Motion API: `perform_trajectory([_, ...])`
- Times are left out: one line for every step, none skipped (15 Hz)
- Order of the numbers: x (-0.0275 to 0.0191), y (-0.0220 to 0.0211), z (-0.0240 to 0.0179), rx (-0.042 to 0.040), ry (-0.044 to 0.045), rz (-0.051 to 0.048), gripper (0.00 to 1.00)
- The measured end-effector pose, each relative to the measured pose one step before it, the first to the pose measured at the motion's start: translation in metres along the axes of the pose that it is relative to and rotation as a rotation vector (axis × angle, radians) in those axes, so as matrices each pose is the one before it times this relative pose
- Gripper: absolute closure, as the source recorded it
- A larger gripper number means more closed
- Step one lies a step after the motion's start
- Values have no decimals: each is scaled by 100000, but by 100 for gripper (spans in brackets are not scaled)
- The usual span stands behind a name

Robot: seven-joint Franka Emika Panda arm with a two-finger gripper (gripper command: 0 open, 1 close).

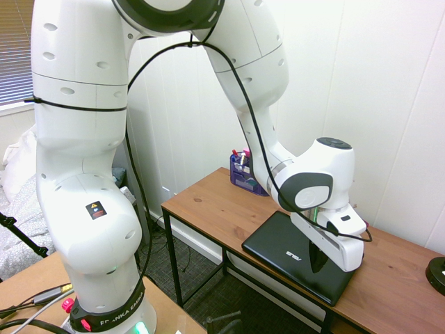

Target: Close the laptop lid

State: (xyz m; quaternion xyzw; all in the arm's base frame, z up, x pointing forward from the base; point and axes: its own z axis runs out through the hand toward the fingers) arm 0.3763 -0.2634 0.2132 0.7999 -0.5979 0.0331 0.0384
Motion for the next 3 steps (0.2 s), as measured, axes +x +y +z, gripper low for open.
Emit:
perform_trajectory([-116, 213, -638, 586, 524, -474, 0])
perform_trajectory([-115, 79, -630, 537, 322, -130, 0])
perform_trajectory([-93, -21, -553, 306, -329, -51, 0])
